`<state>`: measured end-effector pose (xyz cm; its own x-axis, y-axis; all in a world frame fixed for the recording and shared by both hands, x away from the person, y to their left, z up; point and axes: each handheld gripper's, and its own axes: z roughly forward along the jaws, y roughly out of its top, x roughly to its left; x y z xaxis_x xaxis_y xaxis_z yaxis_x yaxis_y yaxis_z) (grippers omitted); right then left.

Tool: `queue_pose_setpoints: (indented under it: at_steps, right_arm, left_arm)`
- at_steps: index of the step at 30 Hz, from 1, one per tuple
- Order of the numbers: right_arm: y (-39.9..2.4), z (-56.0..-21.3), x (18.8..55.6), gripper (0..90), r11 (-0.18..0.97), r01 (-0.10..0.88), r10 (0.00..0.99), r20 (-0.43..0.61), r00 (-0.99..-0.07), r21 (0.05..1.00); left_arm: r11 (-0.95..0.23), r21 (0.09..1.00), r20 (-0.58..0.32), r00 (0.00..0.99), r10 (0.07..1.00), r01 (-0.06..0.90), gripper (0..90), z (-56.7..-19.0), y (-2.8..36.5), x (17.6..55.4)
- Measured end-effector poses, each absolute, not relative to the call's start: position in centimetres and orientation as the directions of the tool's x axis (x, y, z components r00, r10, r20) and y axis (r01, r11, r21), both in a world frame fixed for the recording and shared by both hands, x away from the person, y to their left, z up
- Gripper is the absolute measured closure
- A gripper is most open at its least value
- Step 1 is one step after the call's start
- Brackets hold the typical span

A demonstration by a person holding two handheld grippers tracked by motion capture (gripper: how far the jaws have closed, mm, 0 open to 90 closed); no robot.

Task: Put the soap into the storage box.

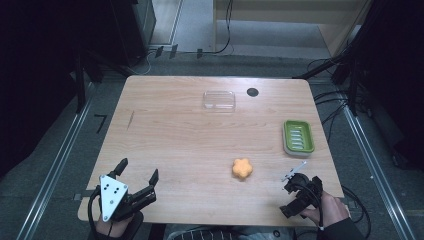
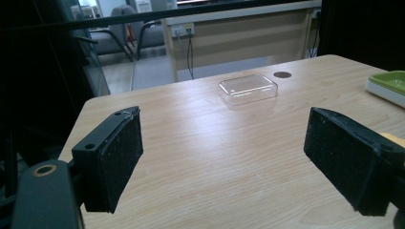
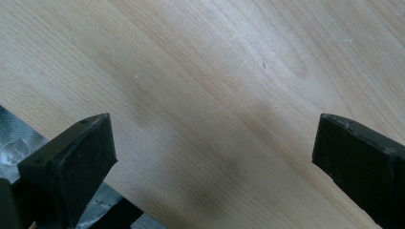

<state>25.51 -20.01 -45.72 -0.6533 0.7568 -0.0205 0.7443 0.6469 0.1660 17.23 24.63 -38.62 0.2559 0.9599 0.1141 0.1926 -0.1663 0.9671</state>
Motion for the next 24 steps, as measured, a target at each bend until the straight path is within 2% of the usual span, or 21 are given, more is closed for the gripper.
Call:
queue_pose_setpoints:
  at_steps: [24]
  right_arm:
    - [-18.3,-45.7,26.5,0.8,0.677,0.707,0.728,-0.041,-0.684,0.204]
  left_arm:
    - [-0.161,0.967,0.109,0.251,0.962,0.2,13.6,-38.7,24.7,17.2]
